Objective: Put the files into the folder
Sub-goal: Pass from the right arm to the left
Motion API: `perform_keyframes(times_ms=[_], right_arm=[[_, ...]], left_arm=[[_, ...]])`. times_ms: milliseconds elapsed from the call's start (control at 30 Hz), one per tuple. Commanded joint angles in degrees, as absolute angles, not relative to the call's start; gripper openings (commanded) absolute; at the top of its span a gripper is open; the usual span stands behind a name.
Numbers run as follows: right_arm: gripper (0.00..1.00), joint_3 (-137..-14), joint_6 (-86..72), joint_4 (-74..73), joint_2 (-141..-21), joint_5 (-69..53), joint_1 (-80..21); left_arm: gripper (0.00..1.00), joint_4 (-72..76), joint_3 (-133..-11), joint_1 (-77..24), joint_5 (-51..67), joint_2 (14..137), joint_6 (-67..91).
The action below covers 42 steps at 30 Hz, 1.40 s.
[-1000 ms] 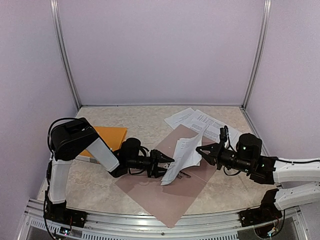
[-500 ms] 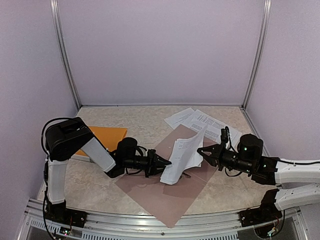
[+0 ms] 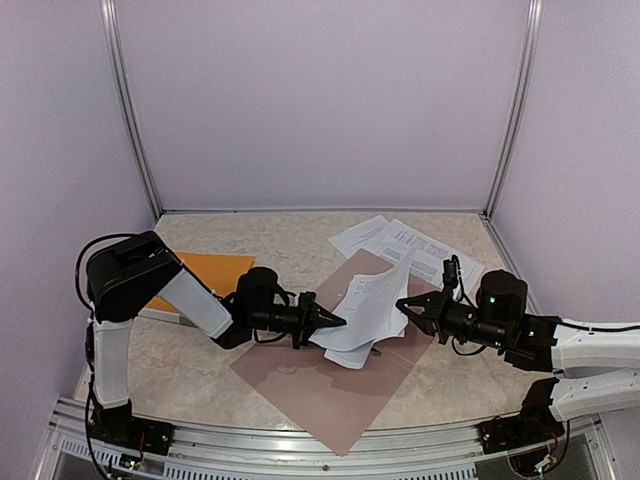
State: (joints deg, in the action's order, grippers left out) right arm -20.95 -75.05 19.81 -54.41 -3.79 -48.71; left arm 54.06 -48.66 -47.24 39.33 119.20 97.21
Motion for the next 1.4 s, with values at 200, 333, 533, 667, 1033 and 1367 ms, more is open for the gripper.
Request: perform_keyframes(times_ms=[200,333,533,667,1033,1367], right_arm=[[0.00,-20.5,-74.8,20.4,-53.2,-3.8,-48.3],[0.00,-22.3,-74.4,20.3,-52.1,-3.7,-48.3],[0.00,-25.4,-72.6,19.3,-52.5,-3.8,-48.3],[0.00,-25.4,-72.9,20.7,-53.3,-4.1,-48.3],[0.00,-28.7,-71.4,24.3,-57.3,-5.8,-48.3],[0.00,-41.8,-61.0,17.4,-63.7,-8.2,-48.3]], left_arm=[[0.27,53.9,-51.9,-47.4,41.7,121.8,97.6],[0.32,54.5,-52.6,-47.4,41.7,124.1,97.9],[0.37,56.4,-53.5,-47.6,42.0,127.1,98.9],[0.41,58.0,-53.7,-47.7,42.1,128.0,99.6],[0.46,60.8,-52.1,-47.5,41.2,127.2,100.7],[0.54,61.5,-45.4,-45.4,38.1,122.1,97.8]])
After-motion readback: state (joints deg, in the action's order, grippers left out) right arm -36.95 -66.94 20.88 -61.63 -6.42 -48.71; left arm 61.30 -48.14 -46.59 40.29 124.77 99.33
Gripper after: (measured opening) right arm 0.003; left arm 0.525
